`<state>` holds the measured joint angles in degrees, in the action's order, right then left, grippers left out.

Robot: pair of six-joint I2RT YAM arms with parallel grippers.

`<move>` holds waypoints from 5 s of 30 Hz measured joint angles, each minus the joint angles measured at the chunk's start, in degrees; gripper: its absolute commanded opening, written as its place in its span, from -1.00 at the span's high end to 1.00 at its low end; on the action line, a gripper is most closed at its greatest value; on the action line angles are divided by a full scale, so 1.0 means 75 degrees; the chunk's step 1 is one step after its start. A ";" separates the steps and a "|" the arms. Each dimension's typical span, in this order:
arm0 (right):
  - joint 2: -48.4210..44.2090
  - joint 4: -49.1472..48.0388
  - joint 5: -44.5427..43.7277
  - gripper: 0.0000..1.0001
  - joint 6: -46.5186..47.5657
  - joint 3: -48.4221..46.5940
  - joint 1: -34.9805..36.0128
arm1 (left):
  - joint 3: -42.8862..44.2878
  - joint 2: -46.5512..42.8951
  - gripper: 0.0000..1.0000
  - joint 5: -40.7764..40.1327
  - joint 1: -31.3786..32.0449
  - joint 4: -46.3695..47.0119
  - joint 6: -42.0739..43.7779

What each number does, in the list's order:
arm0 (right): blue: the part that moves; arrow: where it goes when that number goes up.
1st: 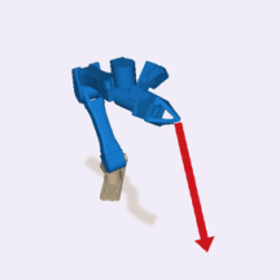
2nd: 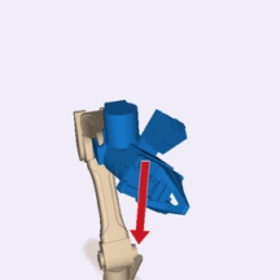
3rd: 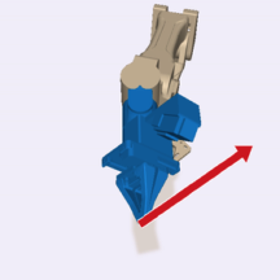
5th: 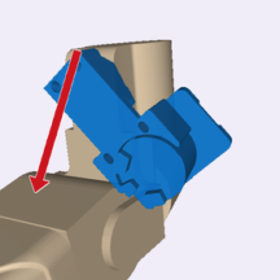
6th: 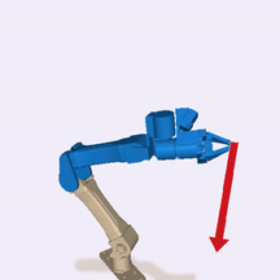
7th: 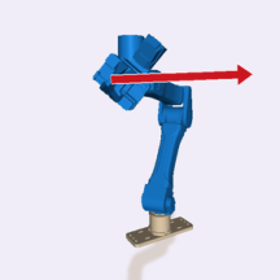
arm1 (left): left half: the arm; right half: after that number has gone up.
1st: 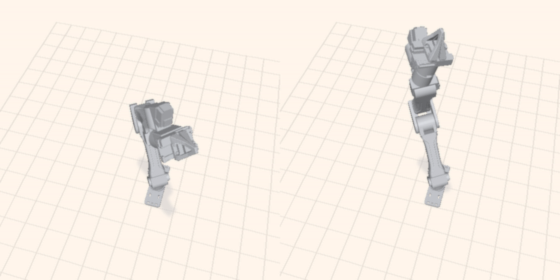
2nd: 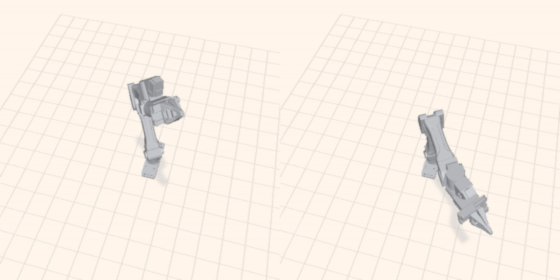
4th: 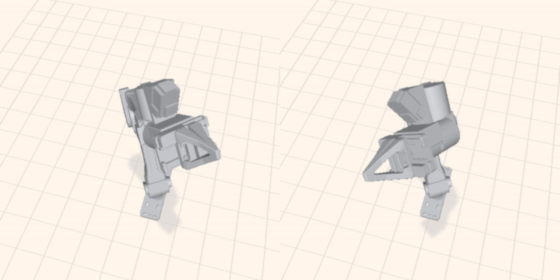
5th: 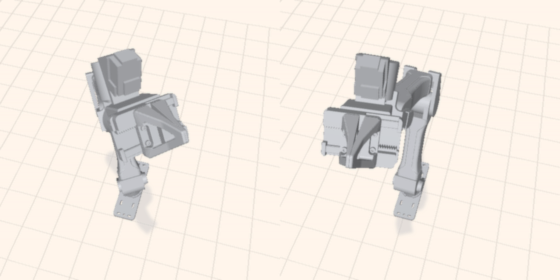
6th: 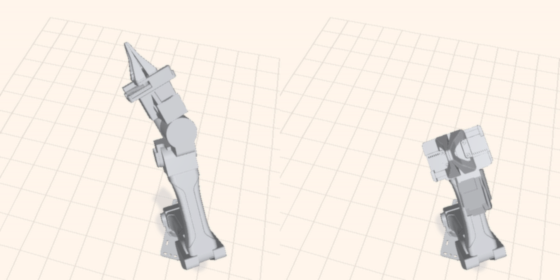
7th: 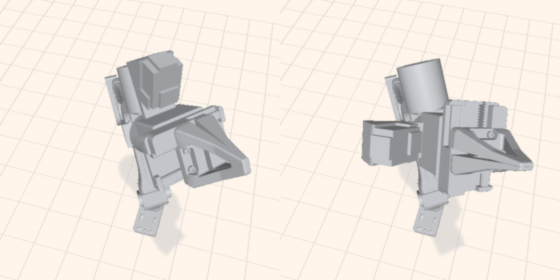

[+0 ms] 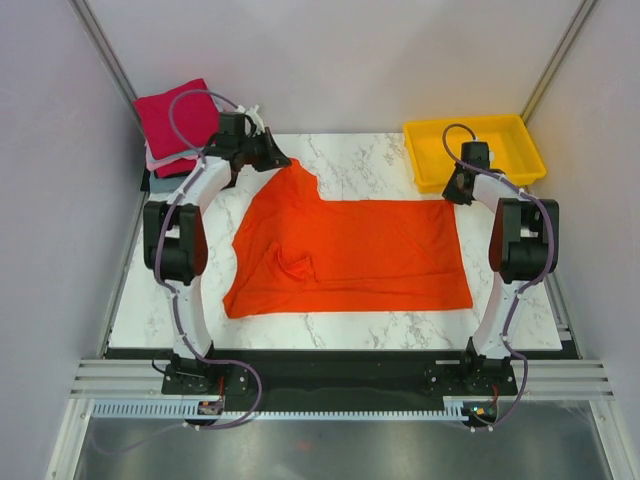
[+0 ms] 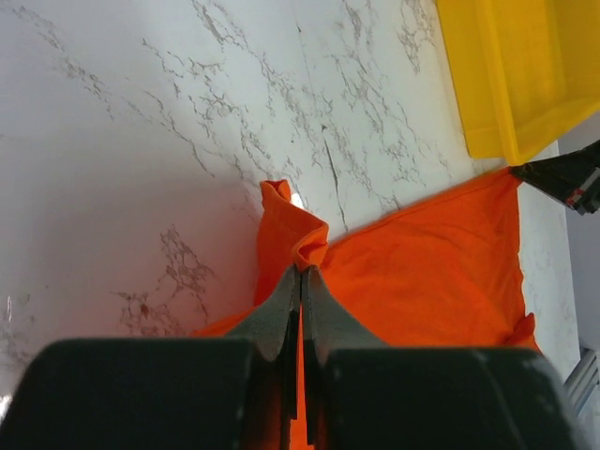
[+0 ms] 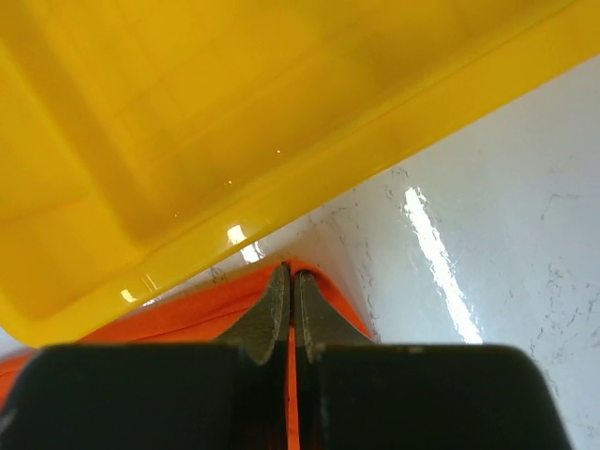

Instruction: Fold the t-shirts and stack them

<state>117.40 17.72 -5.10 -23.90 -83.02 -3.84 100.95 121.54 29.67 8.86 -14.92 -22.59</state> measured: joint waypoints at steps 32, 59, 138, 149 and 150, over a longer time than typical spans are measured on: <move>-0.2978 0.0216 -0.0195 1.00 0.0079 0.2623 0.0000 | -0.5980 -0.7120 0.96 -0.0554 0.0087 -0.1918 0.0868; -0.4433 0.0152 -0.0799 -0.48 -0.0621 0.5260 0.0000 | -0.7280 -0.8702 0.46 -0.0347 0.0163 -0.3421 0.0321; -0.1813 0.1250 0.0122 0.07 -0.0895 0.0300 0.8090 | -0.7868 -0.4071 0.70 -0.1306 0.0012 0.0804 -0.1454; -0.1445 0.0242 0.0423 0.08 -0.0822 0.2002 0.7452 | -0.7697 -0.4074 0.73 -0.1510 0.0012 0.0481 -0.1443; -0.1705 0.0233 0.0452 0.06 -0.0854 0.2291 0.7487 | -0.7688 -0.4074 0.76 -0.1545 0.0012 0.0452 -0.1445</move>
<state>104.62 19.46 -1.72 -30.30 -65.84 52.31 43.29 90.98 18.09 8.95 -11.53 -33.43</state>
